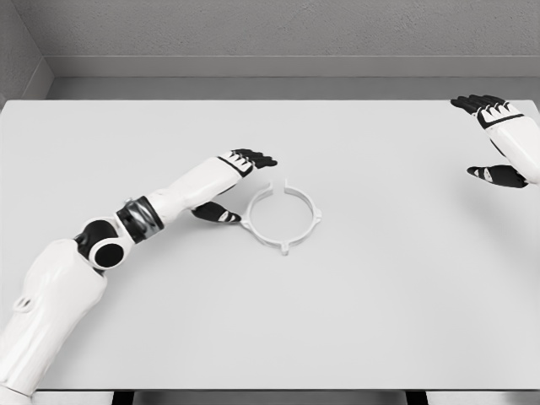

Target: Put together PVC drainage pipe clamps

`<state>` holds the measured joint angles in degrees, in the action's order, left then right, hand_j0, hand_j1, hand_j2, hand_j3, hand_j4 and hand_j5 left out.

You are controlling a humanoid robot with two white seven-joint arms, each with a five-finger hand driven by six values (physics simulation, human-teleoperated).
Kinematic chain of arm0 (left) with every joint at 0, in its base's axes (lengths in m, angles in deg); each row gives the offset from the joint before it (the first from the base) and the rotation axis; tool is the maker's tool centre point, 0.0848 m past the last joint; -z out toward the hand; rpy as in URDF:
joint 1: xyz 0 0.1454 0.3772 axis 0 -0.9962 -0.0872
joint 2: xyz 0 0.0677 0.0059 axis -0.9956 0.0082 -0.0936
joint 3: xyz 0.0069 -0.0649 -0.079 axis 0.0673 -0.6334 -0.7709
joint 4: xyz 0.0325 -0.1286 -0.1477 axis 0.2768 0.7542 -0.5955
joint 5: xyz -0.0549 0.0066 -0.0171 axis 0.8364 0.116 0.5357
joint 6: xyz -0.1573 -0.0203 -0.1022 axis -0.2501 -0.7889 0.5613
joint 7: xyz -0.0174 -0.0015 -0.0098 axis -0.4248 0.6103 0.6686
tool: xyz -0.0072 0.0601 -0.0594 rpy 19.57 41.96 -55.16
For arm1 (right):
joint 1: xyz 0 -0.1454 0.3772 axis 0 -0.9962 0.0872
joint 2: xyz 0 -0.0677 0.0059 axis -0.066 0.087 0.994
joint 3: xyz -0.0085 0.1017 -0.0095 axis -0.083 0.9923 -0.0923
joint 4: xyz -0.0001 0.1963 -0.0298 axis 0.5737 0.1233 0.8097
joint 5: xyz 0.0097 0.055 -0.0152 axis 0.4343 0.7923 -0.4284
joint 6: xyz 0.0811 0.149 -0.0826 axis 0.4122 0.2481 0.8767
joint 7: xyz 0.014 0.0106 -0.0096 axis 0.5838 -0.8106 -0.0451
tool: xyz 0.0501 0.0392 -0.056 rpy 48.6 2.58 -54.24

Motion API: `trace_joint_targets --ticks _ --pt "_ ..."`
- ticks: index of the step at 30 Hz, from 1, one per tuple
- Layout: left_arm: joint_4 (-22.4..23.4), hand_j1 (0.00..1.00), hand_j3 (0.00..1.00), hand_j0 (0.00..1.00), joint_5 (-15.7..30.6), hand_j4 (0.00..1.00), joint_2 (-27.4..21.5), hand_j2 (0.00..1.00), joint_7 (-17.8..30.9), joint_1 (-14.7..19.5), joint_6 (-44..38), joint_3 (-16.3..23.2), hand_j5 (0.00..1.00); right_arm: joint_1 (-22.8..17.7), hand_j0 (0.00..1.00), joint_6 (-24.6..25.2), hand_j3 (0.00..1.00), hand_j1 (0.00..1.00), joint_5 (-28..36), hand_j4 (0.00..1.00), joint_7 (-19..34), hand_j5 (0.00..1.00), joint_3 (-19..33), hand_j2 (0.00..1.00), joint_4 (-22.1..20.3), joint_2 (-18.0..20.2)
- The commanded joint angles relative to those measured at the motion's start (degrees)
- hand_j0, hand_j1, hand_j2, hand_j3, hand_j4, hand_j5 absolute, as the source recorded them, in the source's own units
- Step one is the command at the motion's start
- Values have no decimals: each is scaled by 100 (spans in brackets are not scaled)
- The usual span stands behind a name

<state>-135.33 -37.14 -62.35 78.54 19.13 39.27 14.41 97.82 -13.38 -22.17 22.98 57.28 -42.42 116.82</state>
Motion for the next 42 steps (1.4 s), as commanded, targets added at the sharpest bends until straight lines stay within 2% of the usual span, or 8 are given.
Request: trace_joint_targets --ticks 1,23,28,34,36,38,42 --pt "-12 100 100 100 -6 100 32 100 -3 0 -4 -3 100 0 100 6 100 100 40 100 -3 100 1 100 2 5" --pt "-21 100 100 100 -50 100 181 100 -3 35 -4 -12 100 17 100 6 100 100 40 100 -3 100 -7 100 -15 5" --pt "58 100 100 100 -15 100 85 100 -3 176 -4 -249 100 26 100 6 100 100 40 100 -3 100 -7 100 -24 -4" --pt "155 100 100 100 46 100 -1295 100 -3 290 -4 -811 100 26 100 6 100 100 49 100 -3 100 -16 100 -33 -21" --pt "164 100 100 100 46 100 -1796 100 -3 308 -4 -881 100 17 100 6 100 100 49 100 -3 100 -16 100 -42 -13" --pt "164 100 100 100 46 100 -1946 100 -3 290 -4 -1128 100 0 100 6 100 100 49 100 -3 100 -16 100 -50 -13" --pt "383 100 100 100 46 100 -2095 100 -12 308 -4 -1224 100 0 100 6 100 100 49 100 -3 100 -16 100 -59 -13"
